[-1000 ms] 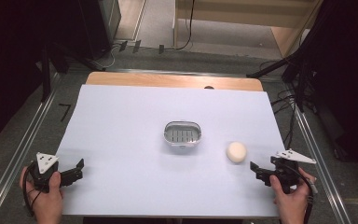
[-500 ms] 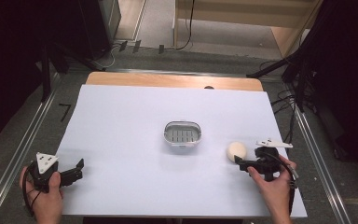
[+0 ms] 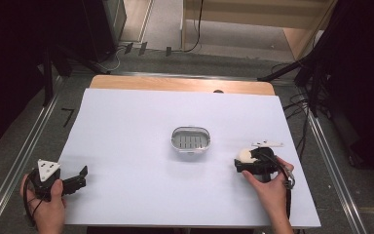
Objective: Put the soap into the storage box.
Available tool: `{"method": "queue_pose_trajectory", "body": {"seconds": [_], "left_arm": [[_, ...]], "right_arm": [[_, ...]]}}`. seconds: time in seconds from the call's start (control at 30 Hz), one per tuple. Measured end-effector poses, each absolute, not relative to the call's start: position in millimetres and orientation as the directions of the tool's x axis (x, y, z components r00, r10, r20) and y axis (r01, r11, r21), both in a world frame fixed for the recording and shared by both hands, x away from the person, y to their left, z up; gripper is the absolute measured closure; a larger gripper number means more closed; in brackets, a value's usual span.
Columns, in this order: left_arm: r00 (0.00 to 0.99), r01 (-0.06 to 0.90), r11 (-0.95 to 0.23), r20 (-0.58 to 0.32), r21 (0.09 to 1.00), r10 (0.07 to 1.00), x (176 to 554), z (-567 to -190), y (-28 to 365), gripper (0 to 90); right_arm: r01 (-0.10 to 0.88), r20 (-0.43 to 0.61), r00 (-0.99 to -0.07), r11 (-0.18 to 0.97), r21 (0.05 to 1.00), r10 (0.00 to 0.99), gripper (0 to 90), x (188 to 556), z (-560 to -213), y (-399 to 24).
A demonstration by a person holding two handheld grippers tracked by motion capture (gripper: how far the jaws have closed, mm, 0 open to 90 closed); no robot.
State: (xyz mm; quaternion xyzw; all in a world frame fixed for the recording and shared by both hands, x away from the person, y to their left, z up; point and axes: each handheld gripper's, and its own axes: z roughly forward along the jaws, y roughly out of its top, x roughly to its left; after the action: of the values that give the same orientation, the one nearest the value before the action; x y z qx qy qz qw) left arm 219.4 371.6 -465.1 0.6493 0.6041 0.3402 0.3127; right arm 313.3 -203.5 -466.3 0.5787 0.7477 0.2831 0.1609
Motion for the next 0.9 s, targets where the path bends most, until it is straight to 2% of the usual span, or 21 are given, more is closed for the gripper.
{"method": "queue_pose_trajectory", "body": {"seconds": [0.13, 0.43, 0.5, 0.9], "left_arm": [[0.039, 0.572, -0.075, 0.064, 0.817, 0.997, 219.4, -465.0, 371.6, 0.0], [0.037, 0.572, -0.077, 0.068, 0.817, 0.997, 219.1, -464.9, 371.3, 0.0], [0.036, 0.573, -0.077, 0.068, 0.816, 0.997, 219.0, -464.8, 371.2, 0.0], [0.040, 0.572, -0.077, 0.066, 0.817, 0.997, 219.2, -464.9, 371.8, 0.0]], "right_arm": [[0.773, 0.076, -0.245, 0.147, 0.617, 0.967, 15.7, 313.1, -466.9, -204.4], [0.773, 0.092, -0.231, 0.125, 0.621, 0.969, 20.4, 312.3, -472.1, -205.4], [0.773, 0.103, -0.227, 0.115, 0.623, 0.969, 24.4, 311.9, -472.1, -205.5], [0.765, 0.113, -0.187, 0.072, 0.640, 0.976, 24.9, 311.6, -467.6, -212.5]]}}
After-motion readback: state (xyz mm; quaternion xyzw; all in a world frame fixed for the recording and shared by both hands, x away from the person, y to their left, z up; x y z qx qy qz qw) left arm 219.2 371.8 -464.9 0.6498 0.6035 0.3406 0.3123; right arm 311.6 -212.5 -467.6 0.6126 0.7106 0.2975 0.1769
